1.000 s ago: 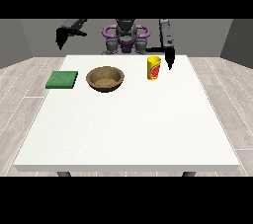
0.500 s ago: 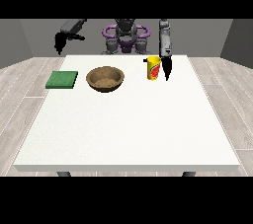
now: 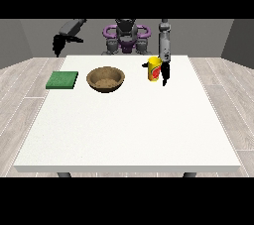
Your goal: Pick the cup and pour the ball into the bowl, then pick the bowl and place it on the pad
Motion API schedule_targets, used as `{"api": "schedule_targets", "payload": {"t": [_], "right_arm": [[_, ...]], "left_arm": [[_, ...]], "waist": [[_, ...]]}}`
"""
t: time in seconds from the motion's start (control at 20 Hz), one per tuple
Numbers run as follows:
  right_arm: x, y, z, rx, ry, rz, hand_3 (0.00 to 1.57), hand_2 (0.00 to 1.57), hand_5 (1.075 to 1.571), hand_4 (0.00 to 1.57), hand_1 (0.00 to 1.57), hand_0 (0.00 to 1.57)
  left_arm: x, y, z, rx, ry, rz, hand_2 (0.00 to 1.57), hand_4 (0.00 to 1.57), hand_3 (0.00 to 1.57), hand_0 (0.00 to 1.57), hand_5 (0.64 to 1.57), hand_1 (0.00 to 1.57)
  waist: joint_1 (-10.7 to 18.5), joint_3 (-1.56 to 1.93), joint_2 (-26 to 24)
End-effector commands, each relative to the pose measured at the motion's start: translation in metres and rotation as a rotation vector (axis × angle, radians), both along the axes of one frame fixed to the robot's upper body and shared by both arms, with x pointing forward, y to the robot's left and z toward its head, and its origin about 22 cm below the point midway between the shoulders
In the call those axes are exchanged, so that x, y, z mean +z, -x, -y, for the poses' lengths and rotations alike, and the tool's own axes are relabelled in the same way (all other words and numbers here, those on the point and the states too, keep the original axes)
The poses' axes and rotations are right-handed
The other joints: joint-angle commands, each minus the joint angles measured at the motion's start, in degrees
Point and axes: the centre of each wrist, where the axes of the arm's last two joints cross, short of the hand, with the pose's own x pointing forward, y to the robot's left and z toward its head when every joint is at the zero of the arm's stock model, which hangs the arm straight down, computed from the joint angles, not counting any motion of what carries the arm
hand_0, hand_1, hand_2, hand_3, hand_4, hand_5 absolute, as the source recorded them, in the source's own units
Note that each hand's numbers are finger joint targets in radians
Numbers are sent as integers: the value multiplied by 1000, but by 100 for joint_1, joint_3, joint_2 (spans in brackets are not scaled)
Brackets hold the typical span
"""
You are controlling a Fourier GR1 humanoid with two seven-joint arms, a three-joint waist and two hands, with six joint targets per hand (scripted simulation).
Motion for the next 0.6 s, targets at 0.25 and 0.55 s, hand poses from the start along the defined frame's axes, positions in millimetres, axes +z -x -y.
{"api": "schedule_targets", "payload": {"t": [0.25,0.55], "right_arm": [[20,-11,18,-15,27,42,0,0,1570,0,0,0],[-18,15,46,-69,-6,-188,0,0,1570,0,0,0]], "left_arm": [[-20,14,39,101,-288,32,1571,1477,1571,1323,1250,1323],[-15,17,11,76,-416,-131,1571,1532,1571,1341,1304,1341]], "waist": [[-160,-24,178],[181,-17,-1131]]}}
